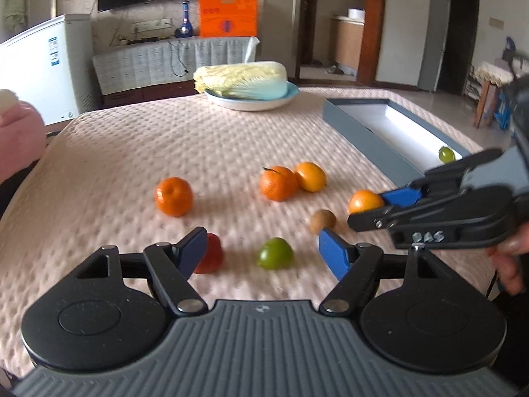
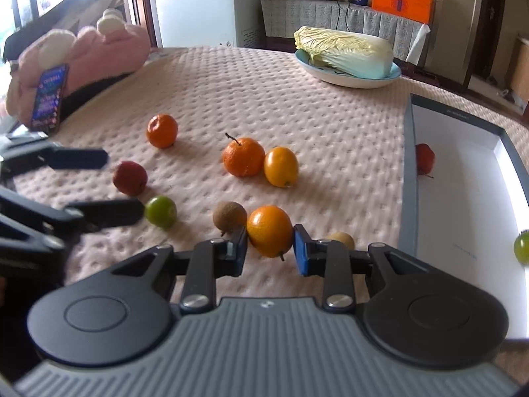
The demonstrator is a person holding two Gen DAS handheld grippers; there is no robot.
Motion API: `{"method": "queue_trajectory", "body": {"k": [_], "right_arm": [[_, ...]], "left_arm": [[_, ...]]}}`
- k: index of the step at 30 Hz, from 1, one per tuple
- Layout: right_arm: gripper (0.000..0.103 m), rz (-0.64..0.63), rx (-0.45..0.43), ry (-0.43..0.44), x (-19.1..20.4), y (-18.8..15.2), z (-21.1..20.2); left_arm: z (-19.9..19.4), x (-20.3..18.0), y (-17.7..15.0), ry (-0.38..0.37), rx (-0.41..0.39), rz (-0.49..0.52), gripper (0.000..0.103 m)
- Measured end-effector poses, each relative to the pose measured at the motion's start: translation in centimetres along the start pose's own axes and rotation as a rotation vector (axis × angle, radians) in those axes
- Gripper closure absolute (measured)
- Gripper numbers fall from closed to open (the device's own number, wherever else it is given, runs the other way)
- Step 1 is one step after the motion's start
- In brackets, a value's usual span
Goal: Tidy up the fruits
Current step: 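Grasp the orange with the right tool while the left tool grasps the green lime, then lift the orange and lime with both tools and carry them toward the box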
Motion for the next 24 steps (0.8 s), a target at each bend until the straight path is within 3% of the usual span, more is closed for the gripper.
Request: {"method": "queue_trajectory", "body": {"k": [8, 13, 17, 24], "right_arm": [[0.07, -0.011, -0.006, 0.015, -0.4, -0.6, -1.3], [0.07, -0.001, -0.022, 0.039, -0.4, -0.4, -1.4], [0.07, -0.008, -0.04, 0.051, -0.1, -0.2, -1.7], [0.07, 0.004, -0.063, 0.044, -0.3, 0.0, -2.0]], "left_arm": [[3.3, -1.2, -1.1, 0.022, 0.085, 0.026, 0.048], [4.4, -0.9, -1.4, 0.026, 0.102, 0.005, 0.053], [4.3, -0.9, -1.4, 0.023, 0.095, 0.002, 0.07], [3.6, -0.6, -0.7, 0.014, 0.077, -0.018, 0.072]]}}
Point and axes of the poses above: each gripper's, at about its wrist camera, not at the fingertips, and z roughly the way its jaws point, x to its left, y to its top, the point moved 6 cm from there along z, roughly the way its jaws point, and after that the axes turned 1 degree about -z, right-handed, at the moved point
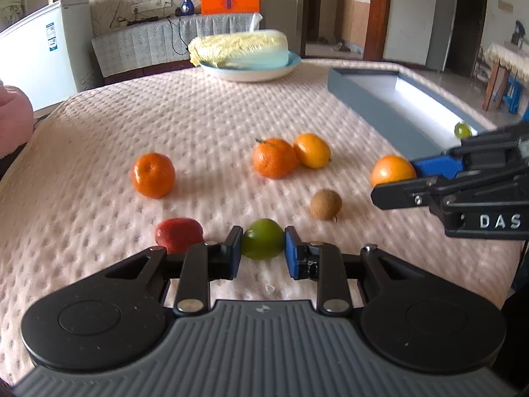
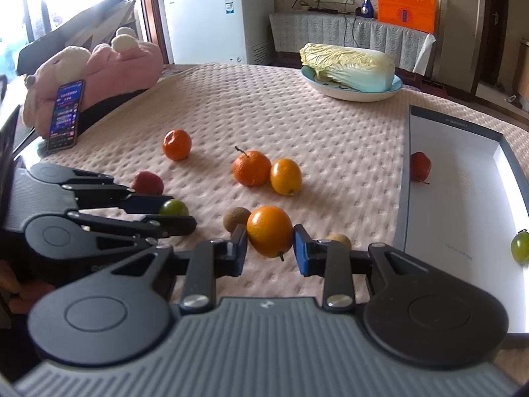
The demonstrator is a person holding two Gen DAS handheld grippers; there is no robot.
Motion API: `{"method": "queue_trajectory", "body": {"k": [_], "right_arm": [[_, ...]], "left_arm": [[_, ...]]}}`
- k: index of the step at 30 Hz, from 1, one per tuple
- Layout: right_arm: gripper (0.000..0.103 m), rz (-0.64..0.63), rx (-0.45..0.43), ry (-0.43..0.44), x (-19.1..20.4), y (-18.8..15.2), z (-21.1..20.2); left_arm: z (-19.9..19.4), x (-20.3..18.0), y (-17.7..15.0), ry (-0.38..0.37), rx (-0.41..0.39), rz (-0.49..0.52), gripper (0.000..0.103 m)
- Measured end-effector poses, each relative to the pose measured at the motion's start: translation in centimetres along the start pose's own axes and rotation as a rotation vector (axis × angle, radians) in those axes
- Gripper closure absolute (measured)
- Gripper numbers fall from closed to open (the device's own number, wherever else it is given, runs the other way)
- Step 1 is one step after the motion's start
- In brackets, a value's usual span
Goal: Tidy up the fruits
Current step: 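Lift the orange and lime with both tools and carry them toward the box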
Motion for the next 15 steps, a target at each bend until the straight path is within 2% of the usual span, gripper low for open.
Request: {"method": "queue_trajectory", "body": {"k": [5, 15], "right_arm": [[0.07, 0.01, -0.04, 0.017, 0.1, 0.4, -0.6], [0.07, 0.011, -0.076, 0.034, 0.5, 1.0, -0.9]], "left_arm": [[-0.9, 1.1, 0.7, 0.011, -0.033, -0.054, 0.072], [-1.5, 1.8, 0.9, 0.046, -0.043, -0.06, 0.072]]}}
Point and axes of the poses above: each gripper's, at about its wrist camera, not at the fingertips, and z roughly the way its jaws point, x to its left, y to its top, the point moved 6 cm from there along z, roughly the way its jaws point, and after that the axes turned 1 degree about -z, right-handed, at the moved point
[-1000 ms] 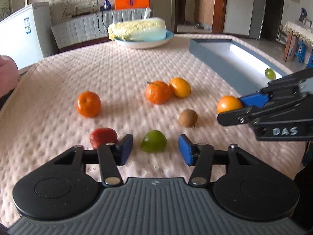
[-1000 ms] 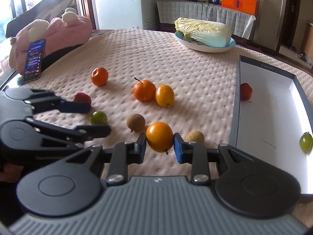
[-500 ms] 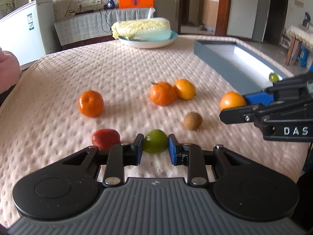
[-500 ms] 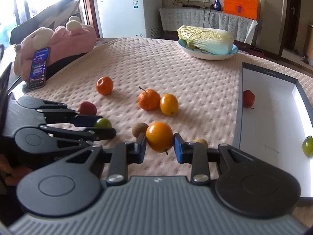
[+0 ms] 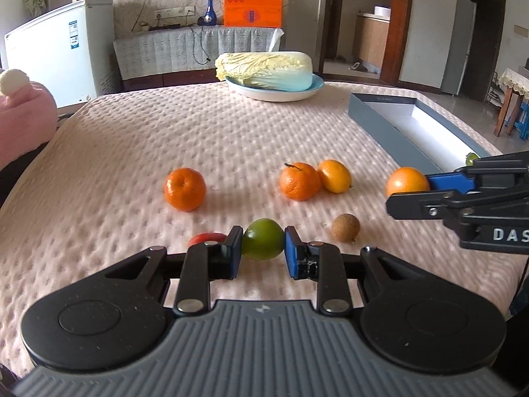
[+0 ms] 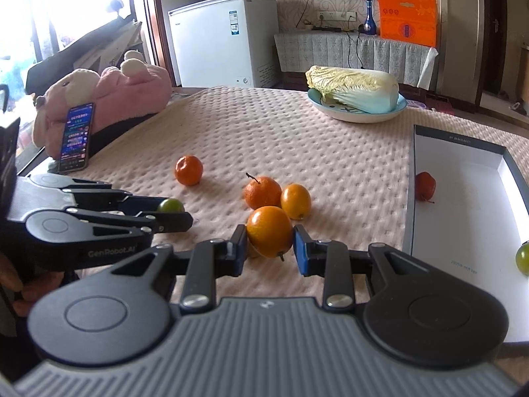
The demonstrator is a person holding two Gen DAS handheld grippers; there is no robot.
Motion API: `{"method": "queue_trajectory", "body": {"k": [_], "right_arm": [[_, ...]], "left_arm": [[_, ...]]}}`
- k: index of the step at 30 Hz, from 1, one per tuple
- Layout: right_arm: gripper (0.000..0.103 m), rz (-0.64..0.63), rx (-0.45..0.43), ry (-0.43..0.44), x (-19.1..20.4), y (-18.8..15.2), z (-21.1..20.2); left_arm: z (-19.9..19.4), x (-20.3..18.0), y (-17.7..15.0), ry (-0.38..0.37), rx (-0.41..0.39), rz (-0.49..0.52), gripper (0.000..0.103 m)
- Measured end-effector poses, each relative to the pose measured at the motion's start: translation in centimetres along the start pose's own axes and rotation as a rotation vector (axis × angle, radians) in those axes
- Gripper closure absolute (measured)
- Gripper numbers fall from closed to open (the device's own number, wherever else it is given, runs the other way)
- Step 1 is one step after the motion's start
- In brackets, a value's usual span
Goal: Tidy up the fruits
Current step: 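Lift the orange and lime with both tools and carry them toward the box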
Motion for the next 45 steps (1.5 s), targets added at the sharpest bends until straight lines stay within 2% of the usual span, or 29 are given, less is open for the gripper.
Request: {"method": "queue_trajectory", "body": {"k": [13, 22, 30, 37, 45], "right_arm": [[0.07, 0.037, -0.021, 0.002, -1.1, 0.1, -0.9], [0.07, 0.0, -0.035, 0.035, 0.3, 0.5, -1.2], [0.07, 0.039, -0.049, 0.005, -0.8, 0.7, -1.6], [0.07, 0.038, -0.071, 0.009, -1.1, 1.0, -2.6], [0.07, 0.076, -0.04, 0.005, -2.2, 0.3, -2.1]], "left_arm": [[-0.4, 0.3, 0.8, 0.014, -0.033, -0.025, 0.072], [-1.1, -0.2, 1.6, 0.001, -0.063, -0.037, 0.072], [-0.4, -0.4, 1.3, 0.008, -0.029, -0.028, 0.072], [-0.4, -0.9, 1.8, 0.006, -0.041, -0.033, 0.072], [-0.4, -2.0, 2.9, -0.015, -0.067, -0.05, 0.072]]}}
Point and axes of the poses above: each gripper's, at about its wrist camera, not at the fingertips, and z roughly the way its jaws point, x to its left, y to its top, the point moved 6 cm from there along z, roughly the way its jaws point, and after that the axes turned 1 degree about -z, right-handed, at the moved point
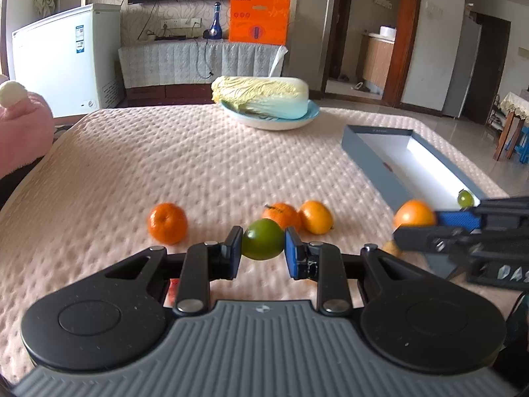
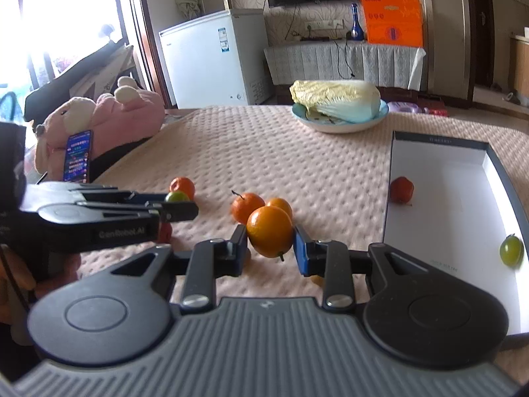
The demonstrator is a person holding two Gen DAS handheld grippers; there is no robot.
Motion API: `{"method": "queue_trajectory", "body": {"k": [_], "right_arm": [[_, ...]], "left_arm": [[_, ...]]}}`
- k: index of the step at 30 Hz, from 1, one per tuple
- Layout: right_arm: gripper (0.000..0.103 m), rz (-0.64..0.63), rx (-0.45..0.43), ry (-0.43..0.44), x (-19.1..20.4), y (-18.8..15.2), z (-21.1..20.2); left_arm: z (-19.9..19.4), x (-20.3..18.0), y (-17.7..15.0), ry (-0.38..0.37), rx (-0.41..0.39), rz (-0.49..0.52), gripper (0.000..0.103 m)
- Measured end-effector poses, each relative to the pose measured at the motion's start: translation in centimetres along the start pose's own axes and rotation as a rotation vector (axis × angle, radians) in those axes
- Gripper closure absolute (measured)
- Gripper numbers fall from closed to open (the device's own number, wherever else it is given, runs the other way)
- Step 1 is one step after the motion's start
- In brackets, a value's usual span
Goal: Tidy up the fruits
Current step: 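Lift the orange and lime with both tools and carry them toward the box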
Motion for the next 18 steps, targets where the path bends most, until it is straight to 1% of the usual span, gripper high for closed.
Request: {"method": "queue_trajectory", "body": {"k": [3, 7, 12, 15, 18], "right_arm": [[0.07, -0.016, 0.012, -0.002, 0.2, -0.2, 0.1], [0.07, -0.035, -0.01, 0.01, 0.9, 0.2, -0.4], [0.07, -0.024, -0.025, -0.007, 0.4, 0.5, -0.5], [0.07, -0.004, -0.035, -0.013, 0.0, 0.7, -0.7], [0.07, -0.016, -0.032, -0.01, 0.1, 0.5, -0.8]], "left_arm": [[-0.1, -0.4, 0.3, -0.017, -0.008, -0.005, 0.072], [-0.1, -0.9, 0.3, -0.033, -0.003, 0.006, 0.072], [0.6, -1.7, 0.4, -0.043, 0.011, 0.061, 0.072], [0.9, -1.9, 1.0, -0.047, 0.003, 0.068, 0.072], [1.1, -1.9, 1.6, -0.051, -0.007, 0.061, 0.072]]}}
Point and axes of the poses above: each gripper's, at about its wrist camera, not at the fingertips, and z roughly the way its jaws point, x to its left, y to its top, the point moved 6 cm from there along z, roughly the way its jaws point, and after that the axes turned 1 degree about -z, right-handed, at the moved point
